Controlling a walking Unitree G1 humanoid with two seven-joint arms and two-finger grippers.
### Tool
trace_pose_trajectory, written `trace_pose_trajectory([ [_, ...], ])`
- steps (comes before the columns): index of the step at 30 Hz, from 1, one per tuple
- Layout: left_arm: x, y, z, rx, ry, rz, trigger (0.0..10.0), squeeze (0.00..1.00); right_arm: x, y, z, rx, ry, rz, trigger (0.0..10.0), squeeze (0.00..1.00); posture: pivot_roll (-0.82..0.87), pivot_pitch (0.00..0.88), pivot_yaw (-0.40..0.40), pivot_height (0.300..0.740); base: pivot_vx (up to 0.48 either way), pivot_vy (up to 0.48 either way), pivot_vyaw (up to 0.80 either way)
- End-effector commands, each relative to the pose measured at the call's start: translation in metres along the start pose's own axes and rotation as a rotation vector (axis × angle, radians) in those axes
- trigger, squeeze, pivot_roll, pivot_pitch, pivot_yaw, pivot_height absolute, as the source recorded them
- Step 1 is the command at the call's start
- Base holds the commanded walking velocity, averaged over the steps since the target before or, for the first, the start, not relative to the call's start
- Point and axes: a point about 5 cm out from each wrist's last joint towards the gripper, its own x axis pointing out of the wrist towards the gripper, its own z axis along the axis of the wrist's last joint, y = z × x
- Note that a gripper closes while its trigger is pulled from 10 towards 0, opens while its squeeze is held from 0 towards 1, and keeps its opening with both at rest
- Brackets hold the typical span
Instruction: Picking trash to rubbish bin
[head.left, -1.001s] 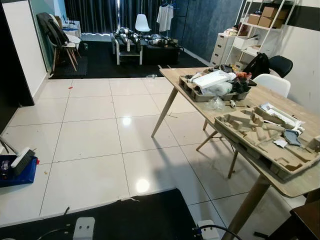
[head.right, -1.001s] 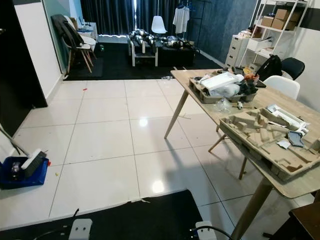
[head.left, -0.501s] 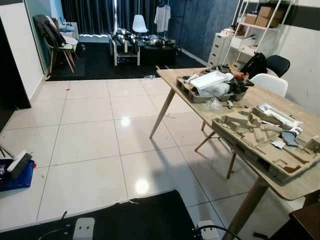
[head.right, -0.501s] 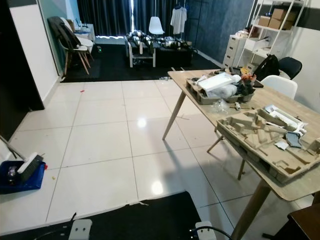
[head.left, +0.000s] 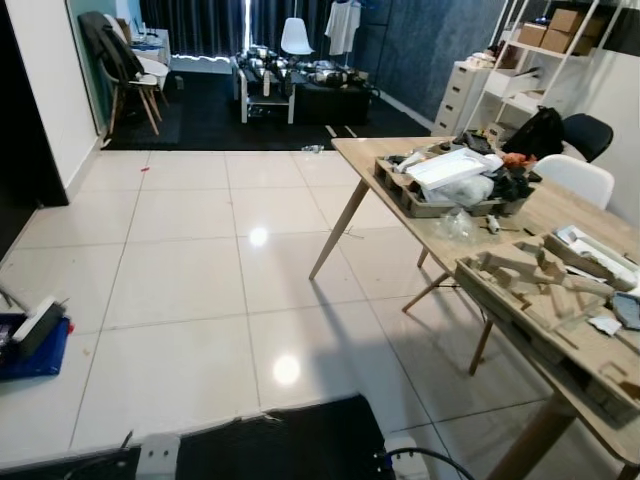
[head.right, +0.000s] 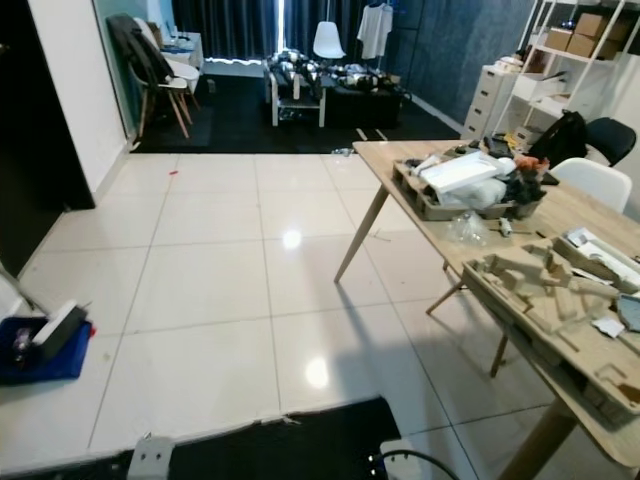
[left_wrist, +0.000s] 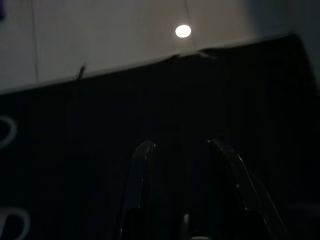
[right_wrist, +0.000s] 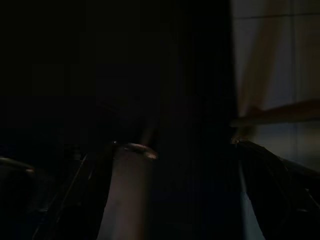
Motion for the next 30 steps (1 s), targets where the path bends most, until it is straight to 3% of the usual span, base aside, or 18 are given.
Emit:
trace_pose_trajectory([
  [1,-0.0031,-0.0016,-0.0095,-0.003,0.03,-0.004,10.0,0.0,0.0002,0.0011,-0.0005,0.001,0.005,0.001,10.0,0.0,0.07,0.061,-0.068,0.74,0.326,0.0,0.0],
  [9,-0.0031,-0.0011,-0.0095,0.0,0.031,-0.002,10.0,0.0,0.0,0.0005,-0.0014,-0.001,0.009,-0.001,10.0,0.0,0.07,0.059,-0.067,0.74,0.303,0.0,0.0],
  [18,-0.002,0.0004,-0.0081,0.01,0.039,0.013,10.0,0.0,-0.0003,-0.0016,-0.0012,0.007,0.005,-0.014,10.0,0.0,0.07,0.045,-0.066,0.74,0.0,0.0,0.0],
  [30,-0.0017,-0.0002,-0.0082,0.018,0.042,0.012,10.0,0.0,-0.0004,-0.003,-0.0008,0.005,0.006,-0.016,10.0,0.0,0.07,0.034,-0.066,0.74,0.0,0.0,-0.78],
])
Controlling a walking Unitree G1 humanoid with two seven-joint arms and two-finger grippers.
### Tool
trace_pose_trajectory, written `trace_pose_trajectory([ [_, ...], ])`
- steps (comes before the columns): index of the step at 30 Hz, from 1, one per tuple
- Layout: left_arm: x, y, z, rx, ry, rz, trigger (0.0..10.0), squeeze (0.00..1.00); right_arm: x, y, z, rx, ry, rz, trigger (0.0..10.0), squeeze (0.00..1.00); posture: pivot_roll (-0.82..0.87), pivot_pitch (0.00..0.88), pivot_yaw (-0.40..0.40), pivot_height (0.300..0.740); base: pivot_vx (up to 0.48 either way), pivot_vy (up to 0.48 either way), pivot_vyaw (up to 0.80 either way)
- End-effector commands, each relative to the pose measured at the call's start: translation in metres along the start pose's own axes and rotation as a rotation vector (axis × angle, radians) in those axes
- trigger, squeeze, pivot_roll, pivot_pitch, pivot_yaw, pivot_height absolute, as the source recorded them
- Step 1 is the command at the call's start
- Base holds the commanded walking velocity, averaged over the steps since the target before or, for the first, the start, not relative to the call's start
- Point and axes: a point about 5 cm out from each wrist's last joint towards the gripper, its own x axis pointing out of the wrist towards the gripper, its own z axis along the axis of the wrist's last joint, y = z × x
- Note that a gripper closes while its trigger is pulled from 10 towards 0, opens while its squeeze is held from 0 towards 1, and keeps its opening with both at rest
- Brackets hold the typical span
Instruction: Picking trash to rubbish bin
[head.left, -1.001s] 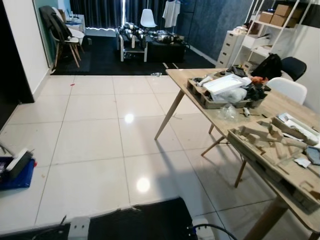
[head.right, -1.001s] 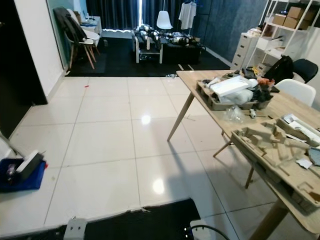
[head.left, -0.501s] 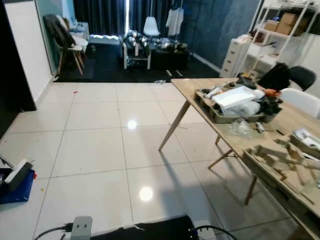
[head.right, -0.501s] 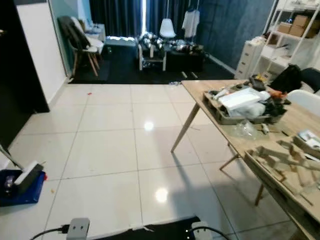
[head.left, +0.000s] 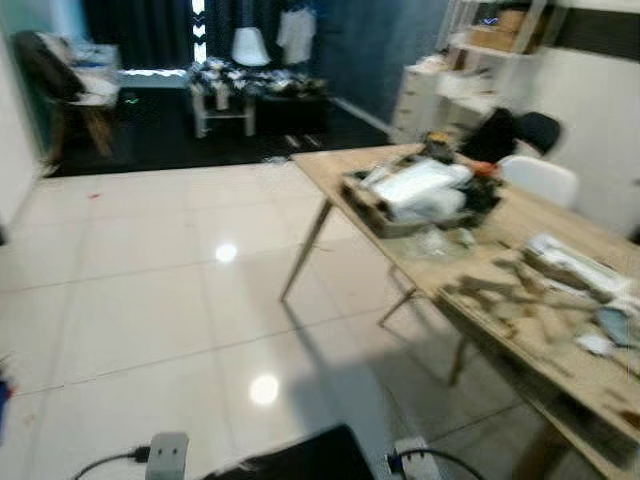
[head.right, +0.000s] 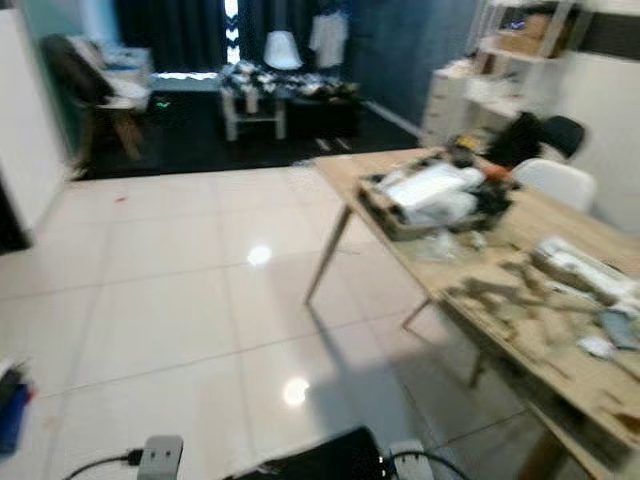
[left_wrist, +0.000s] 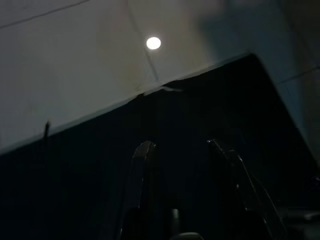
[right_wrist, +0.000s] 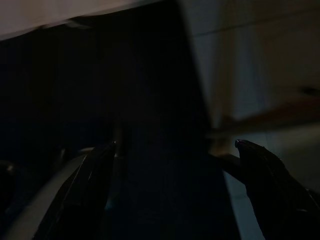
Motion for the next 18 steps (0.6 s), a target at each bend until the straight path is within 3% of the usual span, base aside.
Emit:
trace_pose_trajectory([
  [1,-0.0015,0.0005,-0.0061,0.013,0.031,-0.001,10.0,0.0,-0.0004,0.0021,-0.0049,0.012,0.017,0.002,10.0,0.0,0.07,0.034,-0.065,0.74,0.0,0.0,-0.8],
  [18,-0.0015,-0.0014,-0.0078,-0.002,0.047,-0.031,10.0,0.0,-0.0007,0.0018,-0.0065,0.01,0.021,0.001,10.0,0.0,0.07,0.036,-0.067,0.74,0.0,0.0,-0.8],
])
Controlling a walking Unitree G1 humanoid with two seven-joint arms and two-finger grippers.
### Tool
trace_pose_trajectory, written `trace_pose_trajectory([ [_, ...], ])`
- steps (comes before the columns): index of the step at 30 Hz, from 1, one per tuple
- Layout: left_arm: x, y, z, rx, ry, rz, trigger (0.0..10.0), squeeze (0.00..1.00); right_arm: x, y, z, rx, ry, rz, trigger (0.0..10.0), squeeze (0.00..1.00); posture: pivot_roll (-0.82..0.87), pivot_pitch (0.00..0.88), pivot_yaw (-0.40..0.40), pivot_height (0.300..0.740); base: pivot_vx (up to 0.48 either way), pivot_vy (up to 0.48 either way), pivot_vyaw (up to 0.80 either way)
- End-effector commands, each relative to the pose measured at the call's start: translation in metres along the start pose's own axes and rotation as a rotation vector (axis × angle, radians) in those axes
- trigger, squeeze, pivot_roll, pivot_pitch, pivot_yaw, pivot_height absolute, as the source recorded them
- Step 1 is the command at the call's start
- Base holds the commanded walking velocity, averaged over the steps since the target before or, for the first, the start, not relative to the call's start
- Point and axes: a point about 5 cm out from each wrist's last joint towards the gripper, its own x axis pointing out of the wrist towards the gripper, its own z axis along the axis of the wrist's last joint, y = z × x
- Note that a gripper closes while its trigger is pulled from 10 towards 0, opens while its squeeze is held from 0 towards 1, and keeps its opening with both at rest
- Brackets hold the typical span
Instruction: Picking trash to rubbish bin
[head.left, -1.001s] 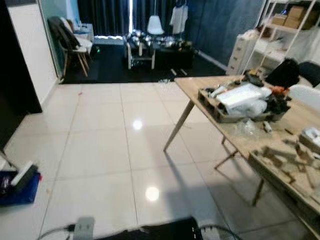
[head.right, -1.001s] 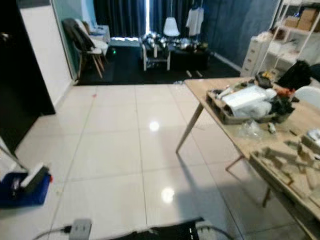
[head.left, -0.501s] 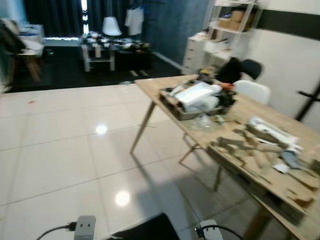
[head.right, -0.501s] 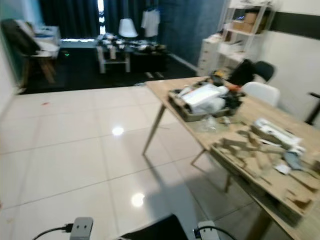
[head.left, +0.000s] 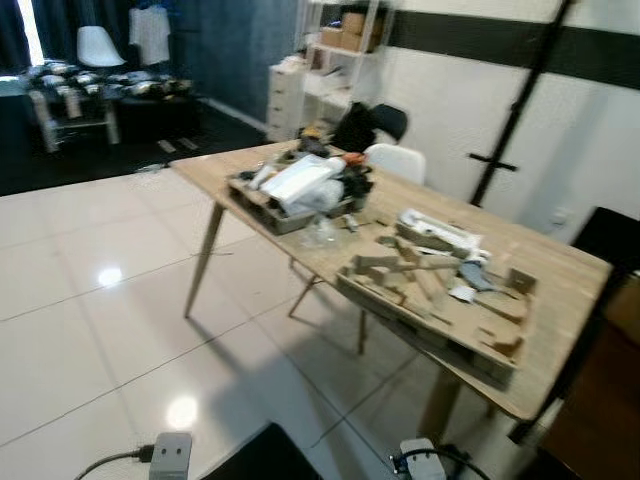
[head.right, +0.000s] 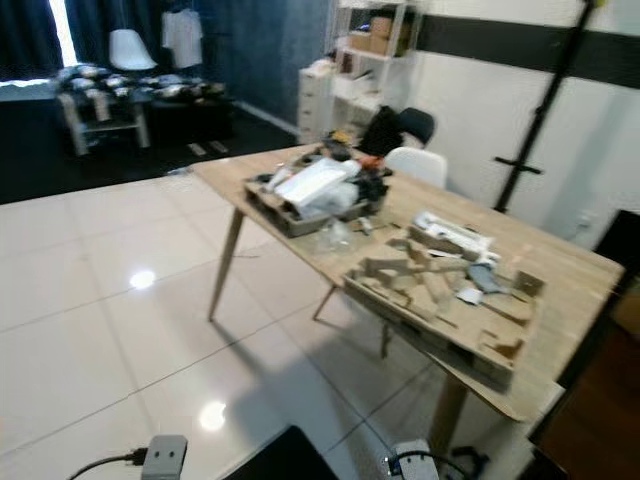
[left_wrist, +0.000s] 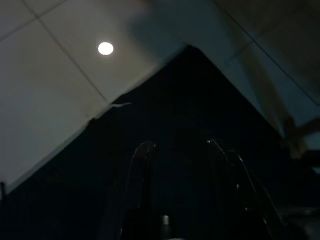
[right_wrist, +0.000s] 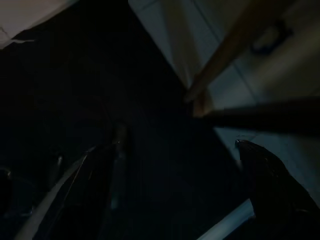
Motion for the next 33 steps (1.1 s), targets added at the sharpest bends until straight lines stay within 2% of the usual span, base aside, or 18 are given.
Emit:
trace_pose_trajectory([
  [1,-0.001,-0.002,-0.005,0.009,0.027,-0.018,10.0,0.0,-0.001,-0.004,-0.003,0.006,0.014,-0.014,10.0,0.0,0.07,0.036,-0.067,0.74,0.0,0.0,-0.8],
  [8,-0.001,-0.003,-0.006,-0.006,0.034,-0.031,10.0,0.0,-0.002,-0.006,-0.005,0.009,0.021,-0.023,10.0,0.0,0.07,0.04,-0.065,0.74,0.0,0.0,-0.8],
  [15,-0.001,-0.003,-0.007,-0.064,0.059,-0.057,10.0,0.0,-0.002,-0.008,-0.008,0.017,0.027,-0.03,10.0,0.0,0.07,0.044,-0.063,0.74,0.0,0.0,-0.8],
  [20,-0.001,-0.003,-0.008,-0.062,0.066,-0.062,10.0,0.0,-0.003,-0.008,-0.01,0.019,0.031,-0.031,10.0,0.0,0.07,0.047,-0.061,0.74,0.0,0.0,-0.8],
  [22,-0.001,0.001,-0.008,0.007,0.063,-0.015,10.0,0.0,-0.003,-0.008,-0.01,0.02,0.034,-0.032,10.0,0.0,0.07,0.046,-0.061,0.74,0.0,0.0,-0.8],
  [24,-0.001,0.002,-0.007,0.028,0.057,0.005,10.0,0.0,-0.003,-0.008,-0.011,0.021,0.035,-0.033,10.0,0.0,0.07,0.047,-0.061,0.74,0.0,0.0,-0.8],
  [33,-0.001,0.0,-0.003,0.059,0.025,-0.011,10.0,0.0,-0.004,-0.011,-0.015,0.026,0.043,-0.042,10.0,0.0,0.07,0.046,-0.062,0.74,0.0,0.0,-0.8],
])
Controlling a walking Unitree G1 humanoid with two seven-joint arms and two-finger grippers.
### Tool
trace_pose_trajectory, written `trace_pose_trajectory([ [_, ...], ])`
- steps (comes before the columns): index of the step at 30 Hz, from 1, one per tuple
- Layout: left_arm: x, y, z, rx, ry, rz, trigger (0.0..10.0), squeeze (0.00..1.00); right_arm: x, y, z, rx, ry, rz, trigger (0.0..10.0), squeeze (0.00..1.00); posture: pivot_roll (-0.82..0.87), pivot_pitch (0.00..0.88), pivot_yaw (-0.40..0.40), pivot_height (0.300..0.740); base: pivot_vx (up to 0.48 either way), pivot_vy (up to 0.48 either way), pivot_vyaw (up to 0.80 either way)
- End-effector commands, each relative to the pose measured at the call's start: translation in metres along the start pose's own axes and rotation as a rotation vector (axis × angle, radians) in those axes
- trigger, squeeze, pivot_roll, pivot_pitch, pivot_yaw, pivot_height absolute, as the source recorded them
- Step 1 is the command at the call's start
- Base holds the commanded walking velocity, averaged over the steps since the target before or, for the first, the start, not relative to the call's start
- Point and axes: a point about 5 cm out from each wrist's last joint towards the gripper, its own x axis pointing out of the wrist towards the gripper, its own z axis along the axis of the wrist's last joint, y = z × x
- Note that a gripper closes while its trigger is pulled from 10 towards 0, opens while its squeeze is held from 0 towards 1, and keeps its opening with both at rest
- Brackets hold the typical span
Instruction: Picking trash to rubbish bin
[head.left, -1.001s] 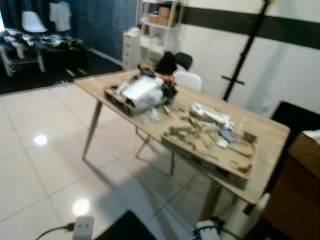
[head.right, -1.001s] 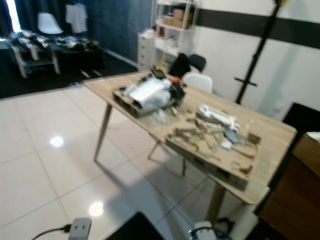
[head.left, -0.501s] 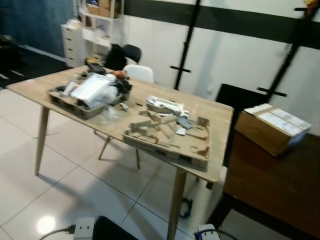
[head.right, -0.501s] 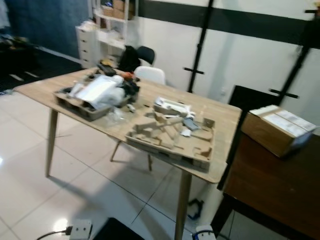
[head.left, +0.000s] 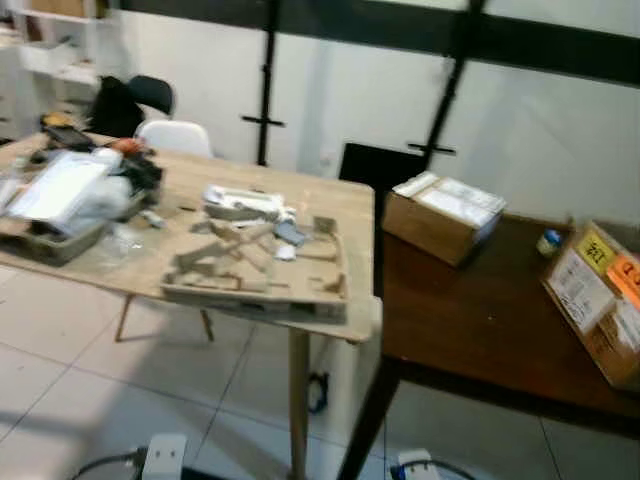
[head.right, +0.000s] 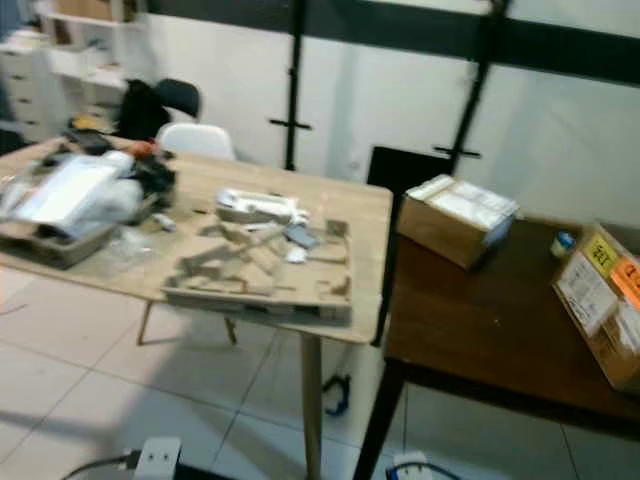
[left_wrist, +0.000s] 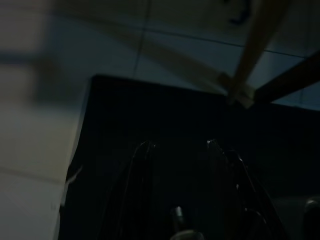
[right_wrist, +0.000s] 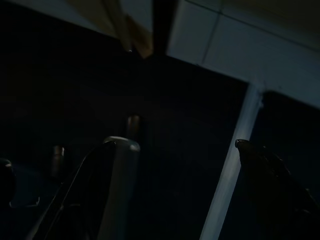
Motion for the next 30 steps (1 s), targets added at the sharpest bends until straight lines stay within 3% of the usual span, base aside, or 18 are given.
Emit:
trace_pose_trajectory([
  [1,0.0,-0.003,-0.002,0.024,0.005,-0.015,10.0,0.0,-0.001,-0.006,-0.004,0.015,0.015,-0.02,10.0,0.0,0.07,0.046,-0.063,0.74,0.0,0.0,-0.8],
  [11,-0.001,0.002,-0.001,0.006,-0.006,0.015,10.0,0.0,-0.002,-0.01,-0.006,0.056,0.018,-0.041,10.0,0.0,0.08,0.038,-0.062,0.74,0.0,0.0,-0.8],
  [16,-0.001,0.009,0.001,0.041,-0.003,0.002,10.0,0.0,-0.001,-0.005,-0.004,0.093,0.004,-0.042,10.0,0.0,0.1,0.043,-0.032,0.74,0.0,0.0,-0.77],
  [21,-0.001,0.014,0.006,0.044,-0.007,0.0,10.0,0.0,0.0,0.001,-0.002,0.103,-0.004,-0.041,10.0,0.0,0.11,0.034,-0.008,0.74,0.0,0.0,0.0],
  [26,0.001,0.017,0.009,0.006,-0.019,0.026,10.0,0.0,0.001,0.006,-0.002,0.087,-0.001,-0.015,10.0,0.0,0.1,0.041,-0.027,0.74,0.0,0.0,0.0],
  [30,-0.001,0.009,0.004,-0.012,-0.024,0.03,10.0,0.0,0.0,0.001,0.002,0.057,-0.013,0.004,10.0,0.0,0.11,0.034,-0.077,0.74,0.0,0.0,0.0],
])
